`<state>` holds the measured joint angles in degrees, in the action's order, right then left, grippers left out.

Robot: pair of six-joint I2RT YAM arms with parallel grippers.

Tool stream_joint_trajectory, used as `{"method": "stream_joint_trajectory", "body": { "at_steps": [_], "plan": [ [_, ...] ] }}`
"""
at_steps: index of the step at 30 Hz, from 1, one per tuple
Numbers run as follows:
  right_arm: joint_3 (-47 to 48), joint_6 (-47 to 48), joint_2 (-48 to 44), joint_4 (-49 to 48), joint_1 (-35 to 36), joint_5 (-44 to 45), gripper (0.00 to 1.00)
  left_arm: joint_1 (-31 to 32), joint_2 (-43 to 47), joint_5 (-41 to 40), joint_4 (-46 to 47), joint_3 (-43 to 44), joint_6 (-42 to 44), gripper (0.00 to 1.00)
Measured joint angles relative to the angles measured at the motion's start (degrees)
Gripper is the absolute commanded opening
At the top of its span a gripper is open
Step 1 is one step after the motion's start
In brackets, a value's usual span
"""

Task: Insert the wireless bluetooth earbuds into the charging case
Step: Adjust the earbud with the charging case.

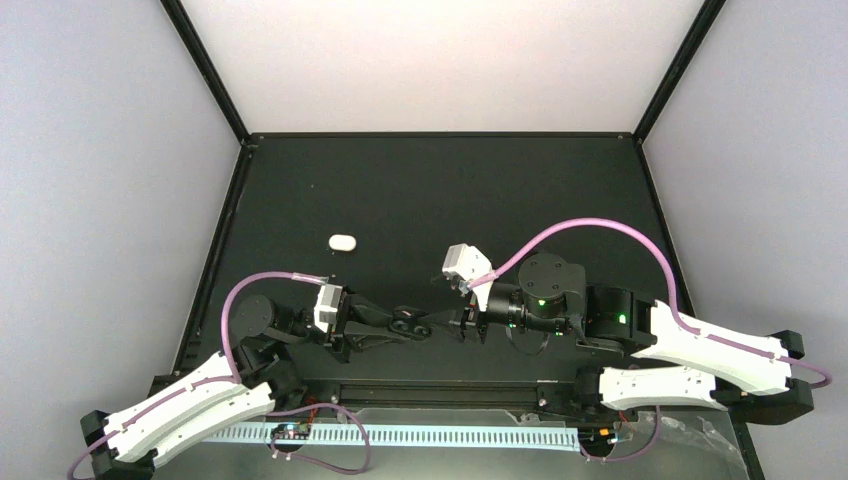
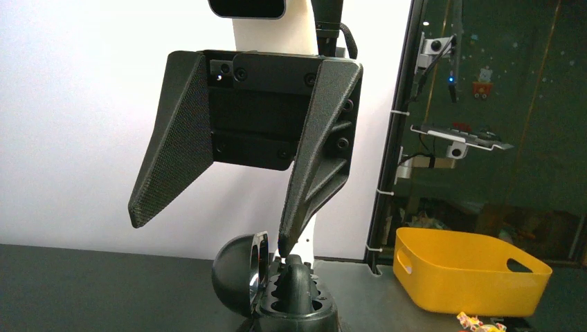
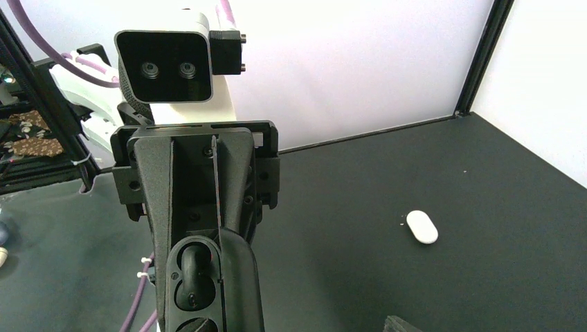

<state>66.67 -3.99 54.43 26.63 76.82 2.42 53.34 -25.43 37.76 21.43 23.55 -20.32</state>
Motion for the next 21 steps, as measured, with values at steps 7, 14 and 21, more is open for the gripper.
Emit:
{"method": "stream_joint_trajectory", "body": {
  "at_steps": [7,14,21],
  "plan": [
    [0.0,0.0,0.0,0.24,0.0,0.0,0.65,0.0,0.0,-0.02,0.0,0.0,0.0,0.02],
    [0.0,0.02,0.5,0.39,0.0,0.0,0.65,0.0,0.0,0.0,-0.09,0.0,0.0,0.01],
    [0.0,0.13,0.9,0.59,-0.02,0.04,0.65,0.0,0.0,0.0,-0.33,0.0,0.04,0.02]
  ]
}}
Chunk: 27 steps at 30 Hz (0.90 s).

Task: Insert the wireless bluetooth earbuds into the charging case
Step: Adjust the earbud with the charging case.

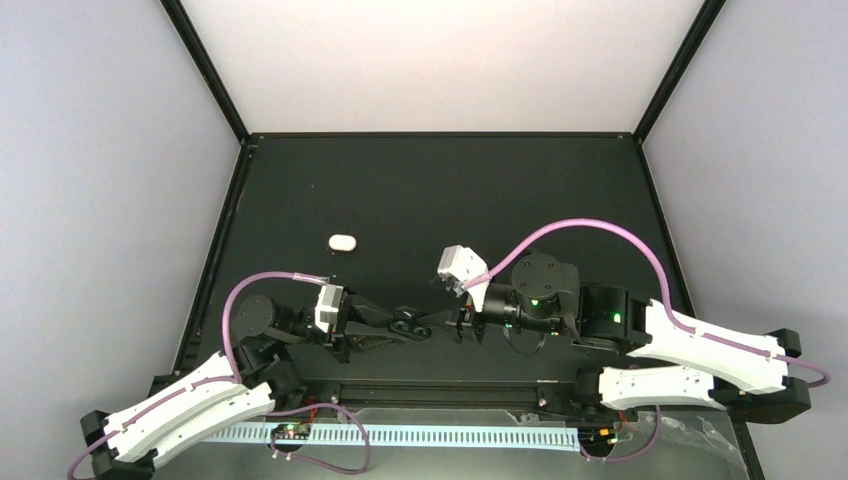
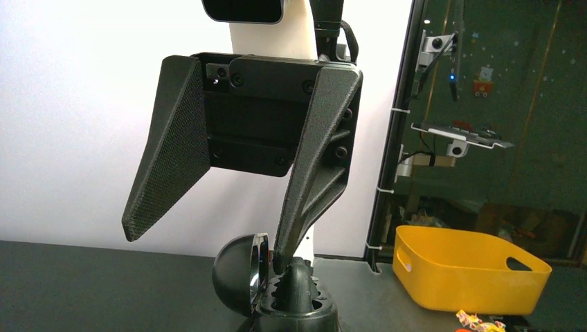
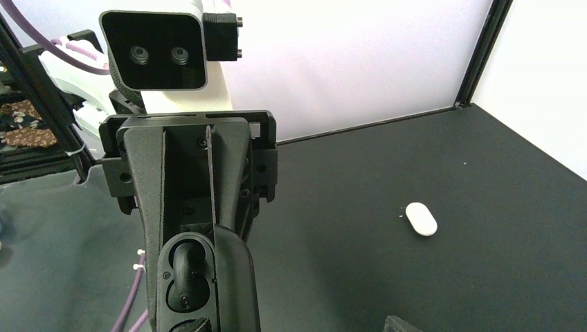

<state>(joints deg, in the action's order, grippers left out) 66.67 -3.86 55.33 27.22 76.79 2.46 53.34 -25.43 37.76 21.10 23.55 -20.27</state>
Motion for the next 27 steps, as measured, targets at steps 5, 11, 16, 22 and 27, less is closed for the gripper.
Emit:
{"method": "stream_joint_trajectory", "body": {
  "at_steps": [5,11,16,22,27],
  "plan": [
    [0.02,0.2,0.17,0.26,0.0,0.02,0.65,0.0,0.0,0.0,-0.2,0.02,0.13,0.02],
    [0.07,0.37,0.28,0.31,0.0,0.02,0.65,0.0,0.0,0.0,-0.68,0.57,0.39,0.02],
    [0.26,0.5,0.33,0.66,0.0,0.33,0.65,0.0,-0.04,-0.02,-0.76,0.63,0.63,0.02],
    [0.26,0.52,0.31,0.7,0.0,0.55,0.65,0.0,-0.07,-0.04,-0.76,0.66,0.79,0.02],
    [0.28,0.52,0.31,0.74,0.0,0.74,0.65,0.0,-0.07,-0.07,-0.81,0.66,0.83,0.01]
  ]
}}
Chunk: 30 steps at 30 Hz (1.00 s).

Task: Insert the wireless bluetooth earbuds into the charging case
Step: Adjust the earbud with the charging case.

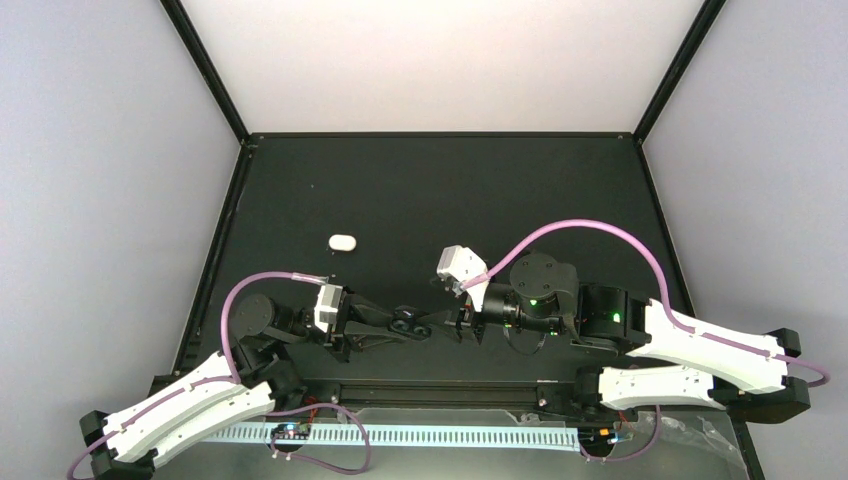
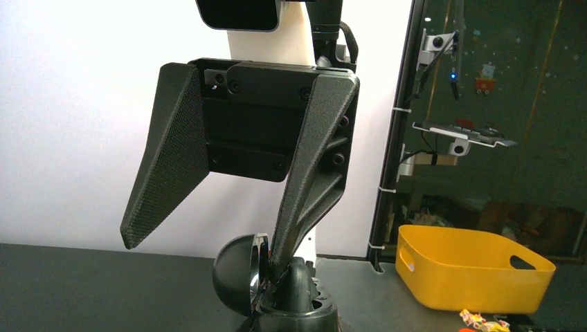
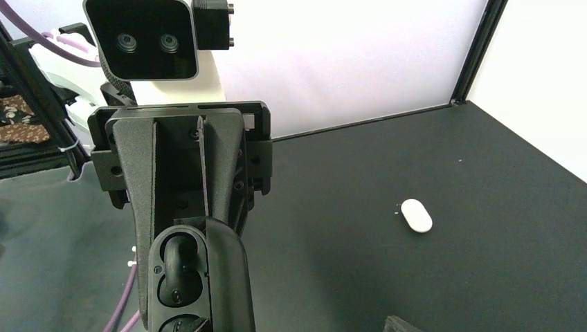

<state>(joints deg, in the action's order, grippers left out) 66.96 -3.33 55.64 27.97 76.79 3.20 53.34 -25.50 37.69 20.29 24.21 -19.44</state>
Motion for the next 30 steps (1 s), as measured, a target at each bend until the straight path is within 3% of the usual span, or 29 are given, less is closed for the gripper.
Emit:
{"method": "stream_joint_trajectory", "body": {
  "at_steps": [30],
  "plan": [
    [0.39,-0.66,-2.01,-0.48,0.02,1.18,0.66,0.0,0.0,-0.17,-0.57,0.0,0.39,0.02]
  ]
}}
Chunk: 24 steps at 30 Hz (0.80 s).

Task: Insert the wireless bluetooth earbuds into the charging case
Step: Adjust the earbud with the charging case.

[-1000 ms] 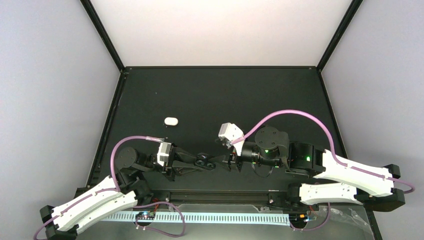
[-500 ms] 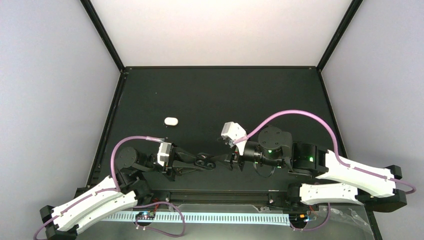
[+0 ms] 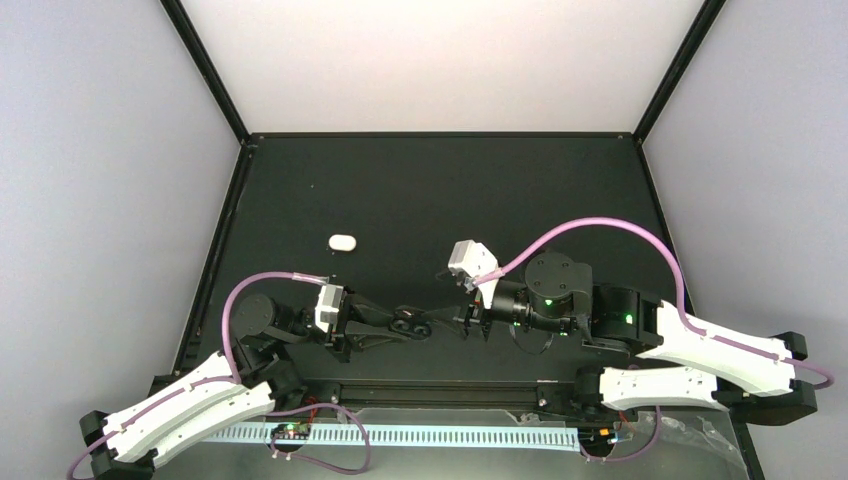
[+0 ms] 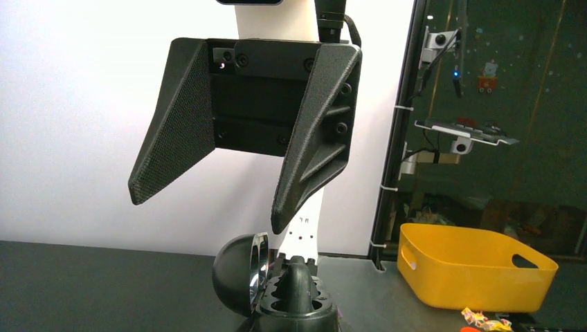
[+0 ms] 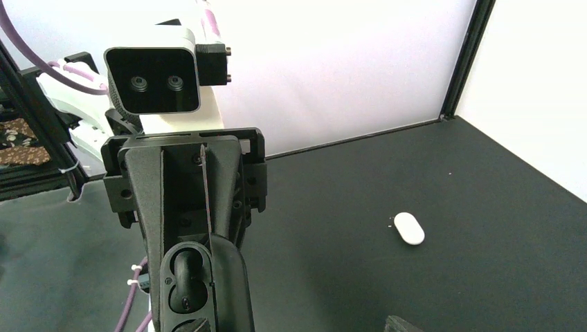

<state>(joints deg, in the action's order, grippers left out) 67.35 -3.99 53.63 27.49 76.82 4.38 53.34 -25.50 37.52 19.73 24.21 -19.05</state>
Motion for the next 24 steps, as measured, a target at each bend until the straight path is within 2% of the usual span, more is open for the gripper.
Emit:
{"method": "stream_joint_trajectory", "body": {
  "at_steps": [24],
  "plan": [
    [1.49,-0.46,1.84,-0.15,0.0,-2.23,0.66,0.0,0.02,-0.52,-0.44,0.0,0.0,0.01]
  ]
}}
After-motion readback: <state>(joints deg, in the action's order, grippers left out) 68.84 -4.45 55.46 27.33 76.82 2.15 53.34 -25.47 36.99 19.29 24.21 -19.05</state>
